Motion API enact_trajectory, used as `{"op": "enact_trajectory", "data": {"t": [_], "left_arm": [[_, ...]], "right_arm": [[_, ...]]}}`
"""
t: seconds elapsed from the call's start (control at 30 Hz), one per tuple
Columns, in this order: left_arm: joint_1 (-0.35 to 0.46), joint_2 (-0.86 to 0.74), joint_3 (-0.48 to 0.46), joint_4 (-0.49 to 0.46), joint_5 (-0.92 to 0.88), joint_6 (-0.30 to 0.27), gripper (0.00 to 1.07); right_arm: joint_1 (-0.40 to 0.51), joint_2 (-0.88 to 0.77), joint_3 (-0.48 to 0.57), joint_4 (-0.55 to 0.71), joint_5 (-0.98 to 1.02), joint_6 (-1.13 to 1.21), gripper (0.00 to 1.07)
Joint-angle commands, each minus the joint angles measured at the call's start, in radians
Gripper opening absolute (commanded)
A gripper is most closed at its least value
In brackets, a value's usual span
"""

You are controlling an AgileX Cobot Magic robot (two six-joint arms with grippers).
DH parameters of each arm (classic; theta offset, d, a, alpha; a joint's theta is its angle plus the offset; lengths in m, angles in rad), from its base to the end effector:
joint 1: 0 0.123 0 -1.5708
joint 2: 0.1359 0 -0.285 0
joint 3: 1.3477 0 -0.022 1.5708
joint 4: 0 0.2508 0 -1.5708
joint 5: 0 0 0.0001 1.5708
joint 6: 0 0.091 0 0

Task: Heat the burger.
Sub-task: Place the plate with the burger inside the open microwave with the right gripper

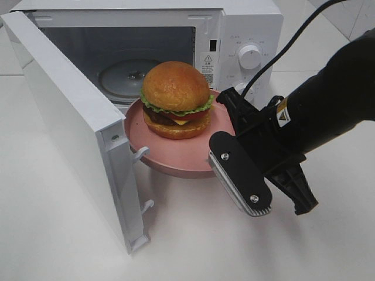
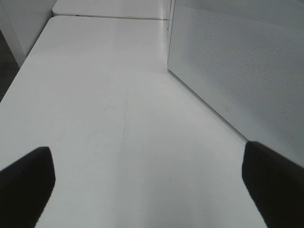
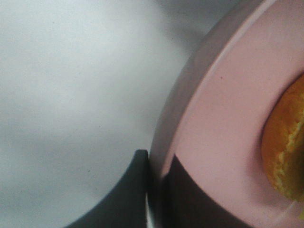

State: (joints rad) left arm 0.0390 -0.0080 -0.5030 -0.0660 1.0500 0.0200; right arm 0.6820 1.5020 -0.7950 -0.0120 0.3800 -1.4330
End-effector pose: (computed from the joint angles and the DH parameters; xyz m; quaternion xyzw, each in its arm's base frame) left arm -0.0059 -0.0054 0.2791 -0.0068 0.8470 -0.0173 0.5312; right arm 0.2216 0.1794 0.2030 -0.8382 0.4671 -0.1067 0.2606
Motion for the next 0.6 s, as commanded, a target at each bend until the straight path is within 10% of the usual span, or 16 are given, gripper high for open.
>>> {"op": "enact_trajectory", "data": {"t": [0.03,0.6], "left_arm": [[-0.006,-0.017,0.003,-0.005,-0.013,0.002,1.00],[-0.006,-0.017,0.003,-0.005,-0.013,0.002,1.00]], "right_arm": [[-0.004,0.026,-0.051,0.004,-0.061,-0.015,0.00],[-0.002,0.201,-0.238,-0.007,-0.041,0.000,0.00]]}}
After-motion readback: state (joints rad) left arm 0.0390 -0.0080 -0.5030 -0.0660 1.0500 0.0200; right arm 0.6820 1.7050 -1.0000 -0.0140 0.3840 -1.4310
